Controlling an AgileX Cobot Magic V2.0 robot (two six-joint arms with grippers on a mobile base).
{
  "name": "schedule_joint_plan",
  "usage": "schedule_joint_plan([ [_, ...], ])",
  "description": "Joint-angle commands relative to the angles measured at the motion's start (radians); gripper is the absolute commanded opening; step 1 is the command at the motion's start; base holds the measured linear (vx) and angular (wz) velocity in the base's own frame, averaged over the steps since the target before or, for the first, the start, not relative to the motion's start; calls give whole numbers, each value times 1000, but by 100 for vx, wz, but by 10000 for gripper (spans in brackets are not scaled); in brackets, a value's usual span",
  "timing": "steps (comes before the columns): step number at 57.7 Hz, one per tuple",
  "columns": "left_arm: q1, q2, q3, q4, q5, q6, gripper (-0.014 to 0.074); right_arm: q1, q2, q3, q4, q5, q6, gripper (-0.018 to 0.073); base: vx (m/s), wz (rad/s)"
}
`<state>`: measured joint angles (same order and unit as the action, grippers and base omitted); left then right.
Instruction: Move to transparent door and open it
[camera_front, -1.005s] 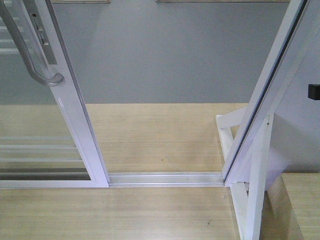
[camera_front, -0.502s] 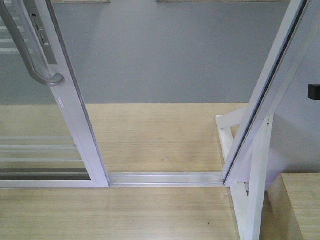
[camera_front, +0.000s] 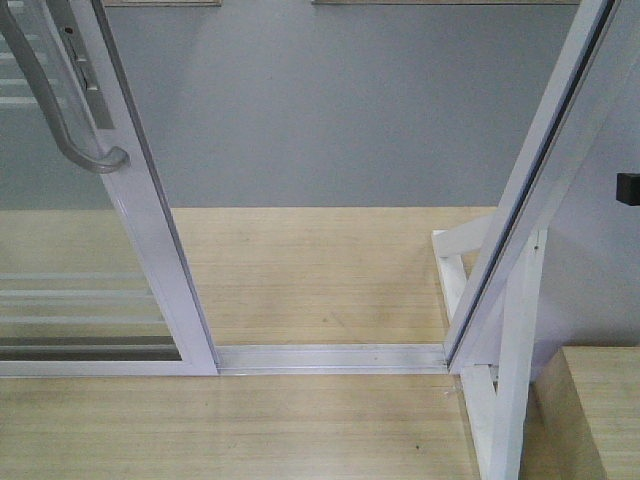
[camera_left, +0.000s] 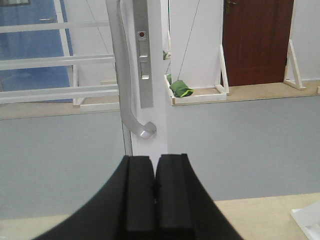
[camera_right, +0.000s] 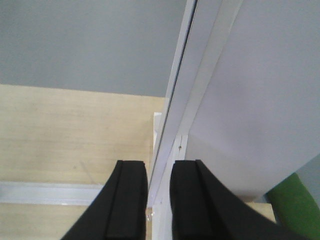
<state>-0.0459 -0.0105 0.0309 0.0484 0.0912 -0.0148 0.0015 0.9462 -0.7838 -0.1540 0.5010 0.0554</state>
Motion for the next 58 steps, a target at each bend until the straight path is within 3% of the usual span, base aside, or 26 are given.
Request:
schedule_joint_plan([
  [1, -5, -15, 15, -1, -79, -10, -6, -4, -81, 41, 23, -174, -16, 204, 0, 0],
  [15, -5, -15, 15, -1, -79, -10, -6, -6, -389, 363, 86, -464, -19, -16, 0, 0],
  [30, -5, -15, 15, -1, -78, -10, -6, -150, -730, 591, 120, -484, -11, -9, 0, 0],
  [43, -5, -15, 15, -1, -78, -10, -6, -152, -959, 820, 148, -516, 64, -9, 0, 0],
  [46, -5, -14, 15, -1, -77, -10, -6, -148, -975, 817, 154, -461, 98, -9, 0, 0],
  [58, -5, -14, 15, -1, -75, -10, -6, -69, -972, 818, 108, -453, 79, -8, 0, 0],
])
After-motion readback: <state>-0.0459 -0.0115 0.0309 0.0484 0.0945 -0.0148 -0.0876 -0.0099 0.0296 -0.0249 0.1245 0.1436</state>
